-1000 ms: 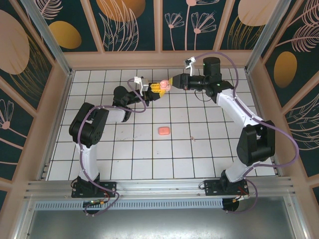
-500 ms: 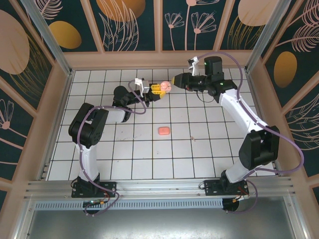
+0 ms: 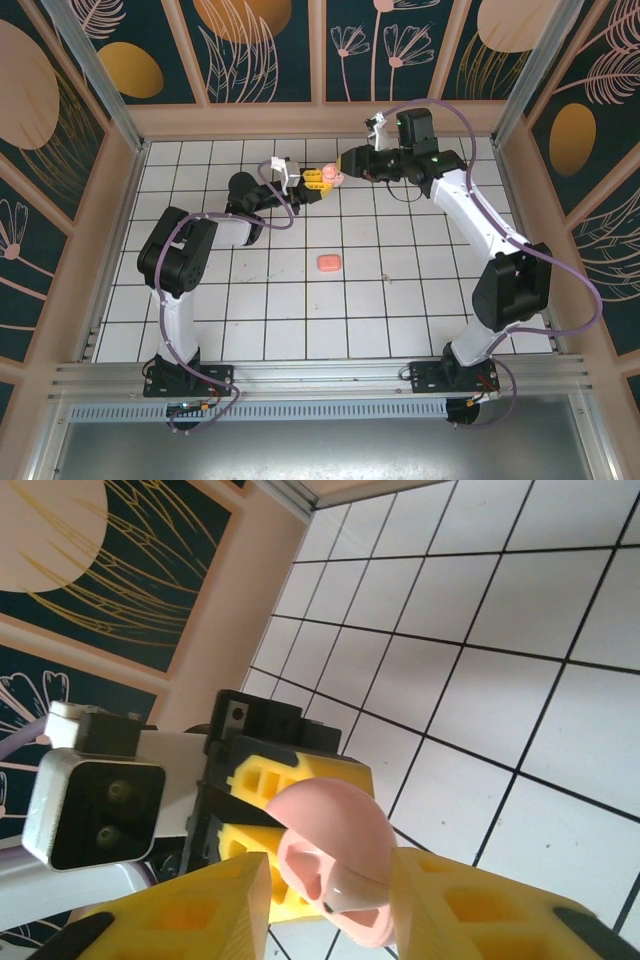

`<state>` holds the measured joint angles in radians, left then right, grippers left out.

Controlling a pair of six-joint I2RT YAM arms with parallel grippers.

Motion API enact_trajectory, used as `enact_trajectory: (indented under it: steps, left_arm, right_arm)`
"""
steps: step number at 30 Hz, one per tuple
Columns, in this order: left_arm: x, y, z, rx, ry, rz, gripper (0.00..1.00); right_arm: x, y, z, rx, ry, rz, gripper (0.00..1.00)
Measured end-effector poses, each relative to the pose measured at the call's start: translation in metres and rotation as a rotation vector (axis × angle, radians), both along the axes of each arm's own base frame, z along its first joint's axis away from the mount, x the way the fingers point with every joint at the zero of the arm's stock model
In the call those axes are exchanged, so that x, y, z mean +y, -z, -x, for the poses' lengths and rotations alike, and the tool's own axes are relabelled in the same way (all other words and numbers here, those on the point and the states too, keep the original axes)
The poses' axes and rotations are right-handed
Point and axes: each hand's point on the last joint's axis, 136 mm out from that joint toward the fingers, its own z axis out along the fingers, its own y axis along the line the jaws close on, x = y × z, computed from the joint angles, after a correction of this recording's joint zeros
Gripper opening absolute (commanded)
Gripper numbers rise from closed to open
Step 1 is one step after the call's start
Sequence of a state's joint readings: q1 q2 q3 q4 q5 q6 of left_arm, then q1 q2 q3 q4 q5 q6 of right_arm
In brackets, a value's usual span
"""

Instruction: Insert the wireless bluetooth earbuds into the charging case

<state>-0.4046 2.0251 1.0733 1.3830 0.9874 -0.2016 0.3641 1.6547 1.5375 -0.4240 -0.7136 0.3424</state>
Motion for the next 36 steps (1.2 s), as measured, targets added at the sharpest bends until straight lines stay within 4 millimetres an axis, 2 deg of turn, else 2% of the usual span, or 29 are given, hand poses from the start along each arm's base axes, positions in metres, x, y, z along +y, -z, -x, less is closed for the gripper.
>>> enact_trajectory:
  steps: [11,36]
  left_arm:
    - [0.0003,-0.0004,-0.0003,0.006,-0.001,-0.002,0.13]
    - [0.0022,0.0005,-0.0025,0.004,-0.009,-0.010,0.12]
  right_arm:
    - [-0.0001,0.0059,-0.0008,0.013,0.005,0.034,0.18]
    - [0.0035,0.0054,-0.0004,0.010,0.019,0.064,0.13]
